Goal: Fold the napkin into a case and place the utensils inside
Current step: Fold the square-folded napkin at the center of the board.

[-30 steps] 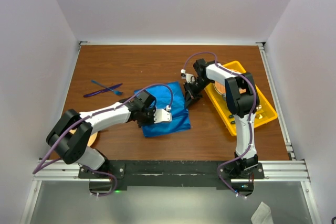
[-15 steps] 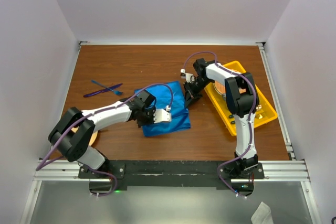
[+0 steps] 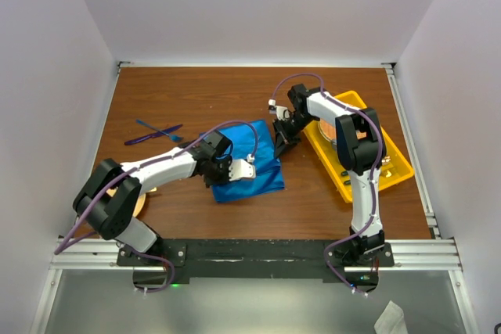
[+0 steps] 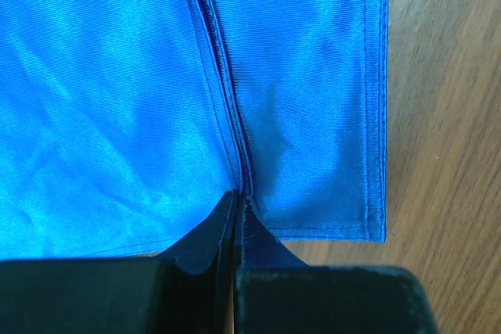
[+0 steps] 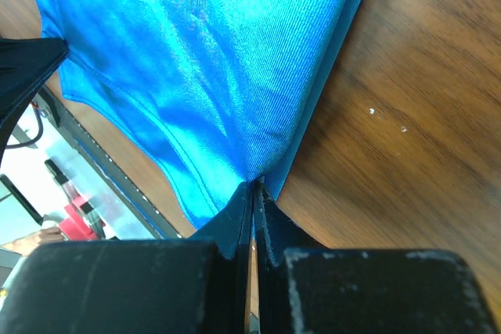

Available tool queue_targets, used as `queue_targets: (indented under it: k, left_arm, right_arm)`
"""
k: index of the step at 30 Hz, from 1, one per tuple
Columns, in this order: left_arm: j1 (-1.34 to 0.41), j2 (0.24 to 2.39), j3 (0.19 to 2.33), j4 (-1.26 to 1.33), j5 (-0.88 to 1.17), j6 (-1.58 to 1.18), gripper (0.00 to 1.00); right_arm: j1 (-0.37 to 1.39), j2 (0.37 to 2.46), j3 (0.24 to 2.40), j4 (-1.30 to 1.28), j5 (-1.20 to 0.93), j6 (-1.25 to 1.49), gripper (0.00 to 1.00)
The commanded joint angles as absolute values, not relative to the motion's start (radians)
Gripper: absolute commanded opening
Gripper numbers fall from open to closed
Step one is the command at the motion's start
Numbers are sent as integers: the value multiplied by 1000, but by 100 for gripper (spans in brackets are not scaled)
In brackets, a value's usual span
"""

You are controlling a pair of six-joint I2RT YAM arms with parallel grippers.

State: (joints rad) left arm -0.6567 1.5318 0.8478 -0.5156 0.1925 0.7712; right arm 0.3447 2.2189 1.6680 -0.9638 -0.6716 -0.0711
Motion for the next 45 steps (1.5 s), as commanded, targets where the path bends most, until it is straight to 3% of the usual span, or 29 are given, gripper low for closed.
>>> queue_targets:
  k: [1, 28, 45]
  left_arm:
    - [-647, 1500, 891, -541, 224, 793, 0]
    - [-646, 1393, 950, -715, 365, 793, 0]
    - [-655, 1400, 865, -713, 420, 759, 0]
  right_arm:
    - [342, 2192, 1701, -991, -690, -83, 0]
    - [342, 2075, 1597, -1077, -745, -133, 0]
    - [356, 2091, 1499, -1013, -721, -120, 0]
